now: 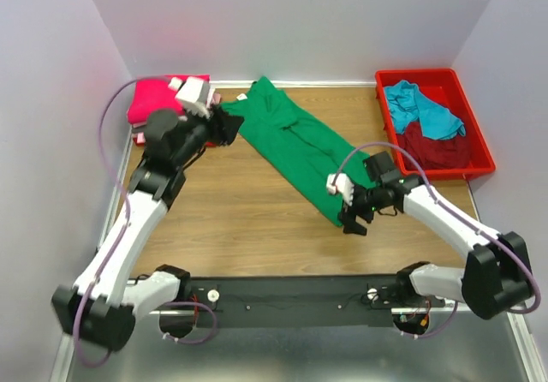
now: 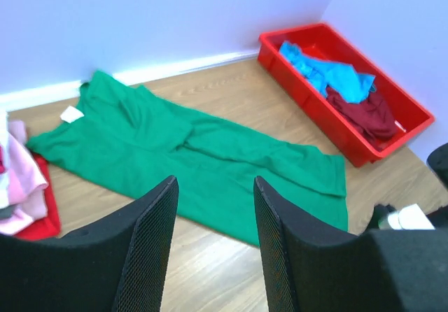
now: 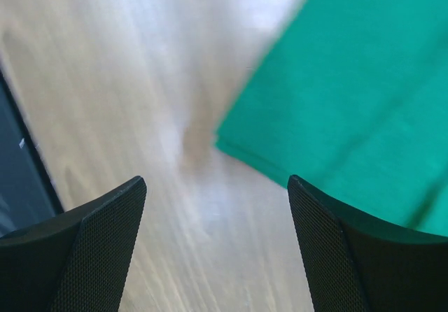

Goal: Fold and stack the t-shirts
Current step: Fold the tshirt

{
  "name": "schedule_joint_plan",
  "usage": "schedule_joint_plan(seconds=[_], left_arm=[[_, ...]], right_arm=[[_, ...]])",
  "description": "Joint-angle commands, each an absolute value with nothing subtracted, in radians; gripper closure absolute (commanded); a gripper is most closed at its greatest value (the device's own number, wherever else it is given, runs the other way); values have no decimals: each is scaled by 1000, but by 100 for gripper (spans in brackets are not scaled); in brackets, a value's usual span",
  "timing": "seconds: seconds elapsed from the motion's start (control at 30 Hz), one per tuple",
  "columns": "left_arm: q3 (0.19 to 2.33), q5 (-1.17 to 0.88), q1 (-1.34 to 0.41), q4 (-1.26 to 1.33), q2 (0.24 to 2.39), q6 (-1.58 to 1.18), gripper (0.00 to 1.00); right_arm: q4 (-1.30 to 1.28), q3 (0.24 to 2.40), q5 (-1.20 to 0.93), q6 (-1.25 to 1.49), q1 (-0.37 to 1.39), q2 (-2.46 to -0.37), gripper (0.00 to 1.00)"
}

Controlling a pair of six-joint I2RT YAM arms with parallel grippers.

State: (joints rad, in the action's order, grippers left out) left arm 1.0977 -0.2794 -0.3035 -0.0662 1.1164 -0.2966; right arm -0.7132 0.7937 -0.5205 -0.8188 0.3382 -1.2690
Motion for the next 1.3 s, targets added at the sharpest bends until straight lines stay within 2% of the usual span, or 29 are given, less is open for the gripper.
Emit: schedule_joint_plan(seconds=[0.0, 0.23, 0.4, 0.63, 0.7, 0.73, 0.77, 0.87, 0.9, 1.0, 1.03, 1.17, 1.27], left_arm=[[904, -304, -301, -41, 964, -250, 45], [750, -310, -302, -80, 686, -334, 44], [703, -342, -302, -84, 614, -374, 44], [693, -354, -302, -95, 583, -379, 44], [692, -362, -302, -92, 578, -383, 44], [687, -365, -302, -91, 577, -385, 44], [683, -373, -302, -83, 571, -393, 44], [684, -383, -302, -84, 548, -394, 44], [686, -383, -302, -87, 540, -393, 44], [706, -387, -302, -109, 515, -384, 44], [712, -397, -302, -112, 508, -383, 44], [726, -455, -302, -109, 496, -382, 40], [719, -512, -302, -75, 477, -390, 28]], right_arm=[[-637, 700, -442, -891, 458, -1178, 11], [-508, 712, -226, -706, 682, -1304, 14], [-463, 749, -78, -660, 718, -1400, 24], [-436, 710, 29, -658, 727, -1397, 30], [-436, 697, 12, -655, 727, -1413, 36], [-436, 695, 6, -652, 727, -1422, 50], [-437, 693, 5, -644, 727, -1445, 59], [-449, 698, -35, -638, 732, -1473, 71], [-465, 704, -57, -638, 741, -1479, 83], [-521, 721, -128, -641, 778, -1467, 93], [-540, 738, -158, -643, 790, -1460, 100], [-623, 771, -376, -657, 889, -1430, 100], [-652, 820, -420, -655, 1001, -1513, 99]])
